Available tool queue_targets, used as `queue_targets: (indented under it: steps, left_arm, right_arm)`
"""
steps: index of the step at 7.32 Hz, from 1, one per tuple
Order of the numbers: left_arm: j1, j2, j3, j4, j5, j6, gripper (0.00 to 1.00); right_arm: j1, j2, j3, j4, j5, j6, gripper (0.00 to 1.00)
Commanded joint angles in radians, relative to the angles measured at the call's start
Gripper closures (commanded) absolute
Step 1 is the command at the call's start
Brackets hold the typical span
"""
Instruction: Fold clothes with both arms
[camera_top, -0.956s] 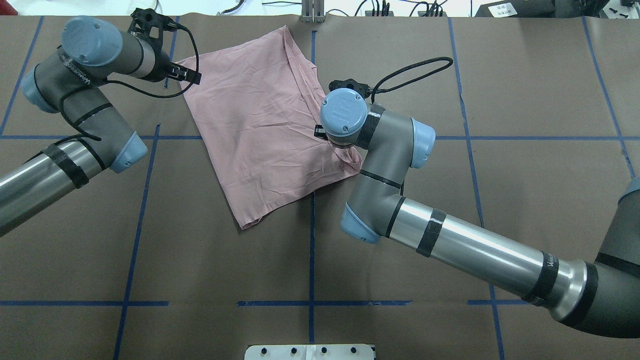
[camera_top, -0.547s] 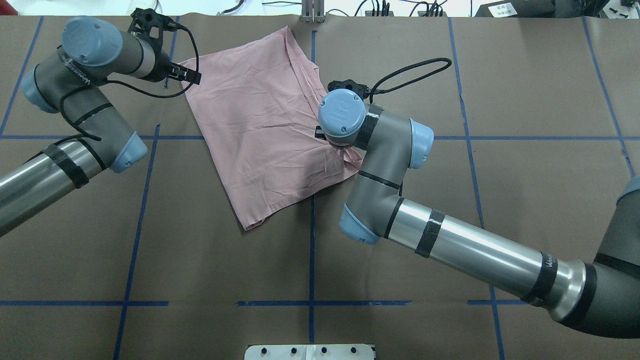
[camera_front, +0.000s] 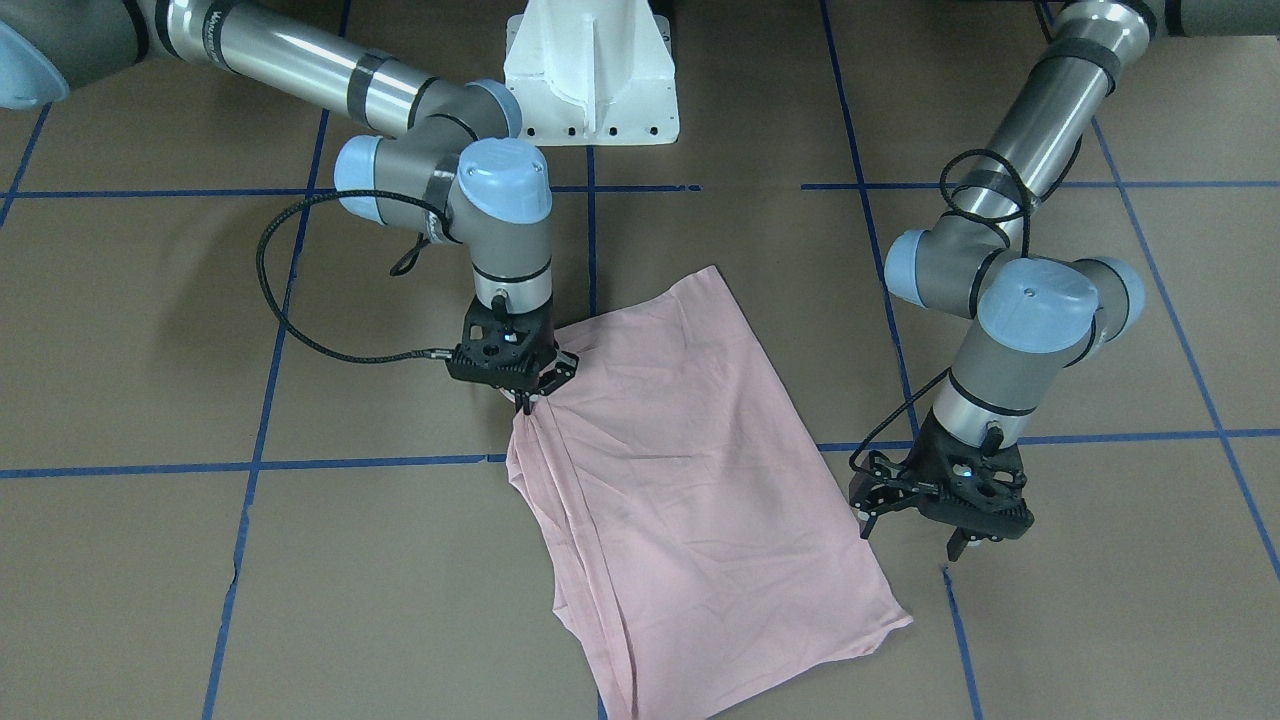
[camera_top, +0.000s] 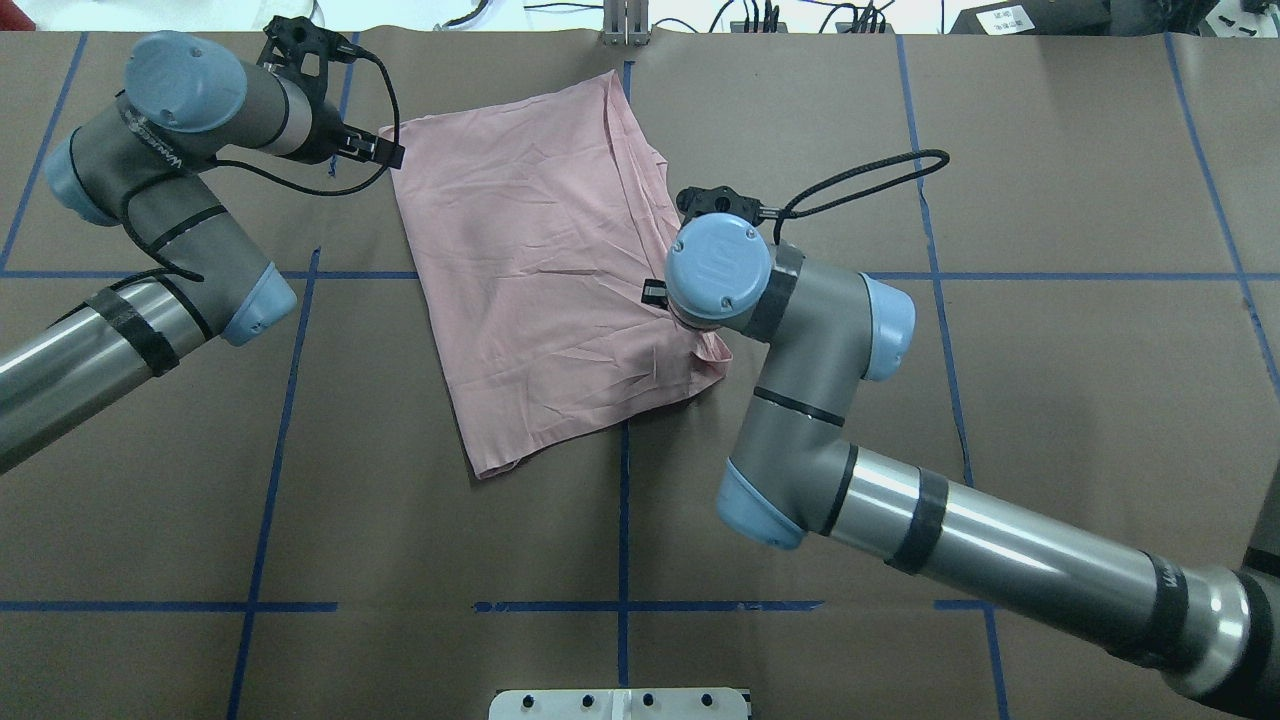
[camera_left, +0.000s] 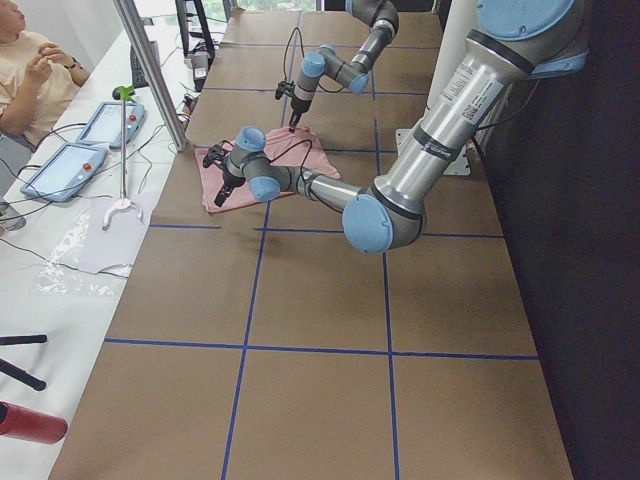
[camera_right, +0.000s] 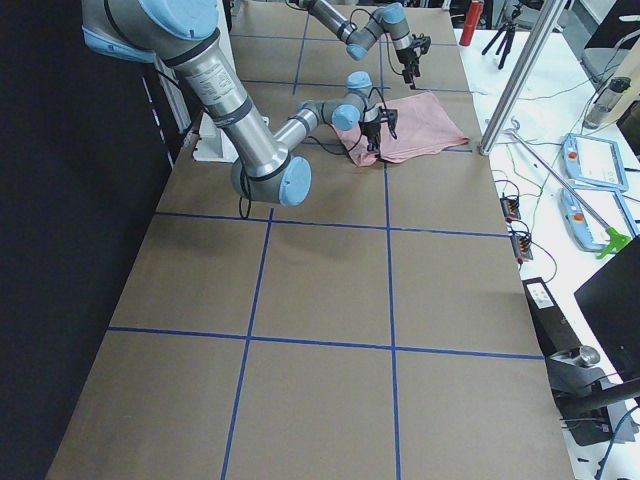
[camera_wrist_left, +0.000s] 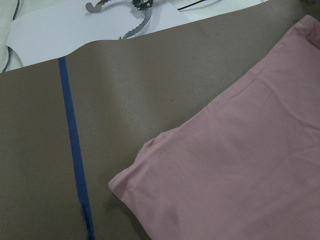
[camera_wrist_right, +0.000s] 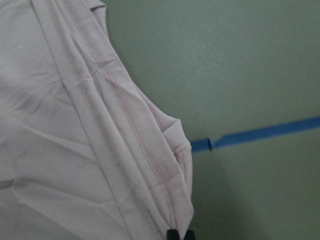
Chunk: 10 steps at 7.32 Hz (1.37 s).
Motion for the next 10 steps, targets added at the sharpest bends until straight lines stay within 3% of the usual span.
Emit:
queue_targets:
  steps: [1, 2, 4, 5, 7, 9, 10]
  left_arm:
    - [0.004, -0.001, -0.007, 0.0, 0.0, 0.0, 0.0]
    - [0.008, -0.001, -0.02, 0.0, 0.0, -0.009, 0.0]
    - [0.023, -0.001, -0.04, 0.002, 0.0, -0.02, 0.0]
    - [0.039, -0.001, -0.069, 0.008, -0.002, -0.041, 0.0]
    - [0.107, 0.036, -0.182, 0.015, -0.012, -0.215, 0.0]
    - [0.228, 0.179, -0.436, 0.063, -0.003, -0.363, 0.0]
    - [0.285, 0.259, -0.581, 0.148, 0.004, -0.421, 0.0]
  right_arm:
    - [-0.114, -0.202, 0.283, -0.064, -0.081, 0.024, 1.0]
    - [-0.145, -0.275, 0.344, -0.065, -0.109, 0.051, 1.0]
    - [-0.158, -0.302, 0.367, -0.065, -0.115, 0.058, 0.95]
    - [-0.176, -0.313, 0.37, -0.065, -0.153, 0.059, 0.02]
    - [-0.179, -0.366, 0.44, -0.065, -0.154, 0.067, 0.0]
    - [-0.184, -0.44, 0.511, 0.02, -0.149, 0.069, 0.0]
    - [-0.185, -0.449, 0.51, 0.063, -0.15, 0.07, 0.0]
